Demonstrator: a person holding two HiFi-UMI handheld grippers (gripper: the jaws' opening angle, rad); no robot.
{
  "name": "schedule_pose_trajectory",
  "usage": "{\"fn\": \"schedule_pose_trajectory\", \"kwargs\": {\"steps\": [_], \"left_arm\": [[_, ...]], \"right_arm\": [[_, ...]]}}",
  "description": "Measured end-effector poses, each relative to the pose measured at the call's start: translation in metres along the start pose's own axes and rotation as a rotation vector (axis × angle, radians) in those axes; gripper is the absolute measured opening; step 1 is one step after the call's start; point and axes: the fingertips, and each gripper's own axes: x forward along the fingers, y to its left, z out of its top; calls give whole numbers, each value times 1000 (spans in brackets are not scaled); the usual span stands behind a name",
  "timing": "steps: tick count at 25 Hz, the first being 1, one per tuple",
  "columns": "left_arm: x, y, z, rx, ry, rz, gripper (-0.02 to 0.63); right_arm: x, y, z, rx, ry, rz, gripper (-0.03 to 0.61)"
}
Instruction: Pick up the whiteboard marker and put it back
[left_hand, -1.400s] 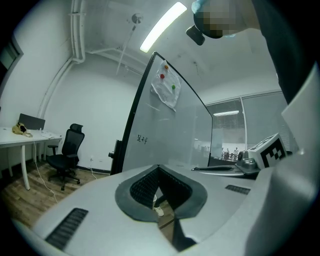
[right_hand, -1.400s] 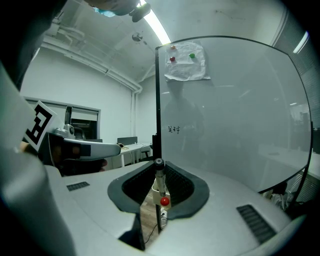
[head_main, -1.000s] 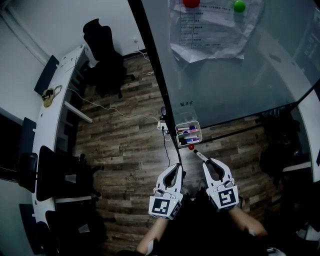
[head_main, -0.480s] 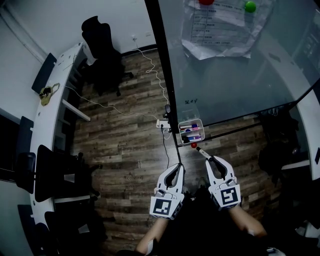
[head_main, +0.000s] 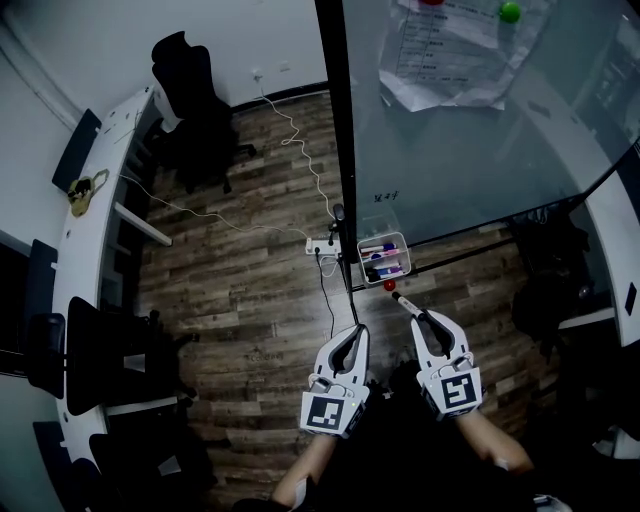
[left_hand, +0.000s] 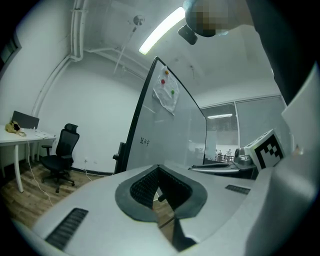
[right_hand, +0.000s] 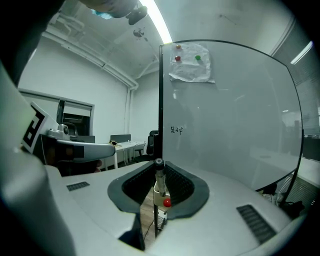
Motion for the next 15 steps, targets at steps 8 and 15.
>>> {"fn": "schedule_pose_trajectory", "kwargs": {"steps": [8, 15], "left_arm": [[15, 5, 16, -12, -49, -6, 8], [30, 8, 9, -7, -9, 6, 8]], "right_arm": [[7, -6, 2, 13, -23, -5, 78], [20, -21, 3, 28, -22, 3, 78]]}}
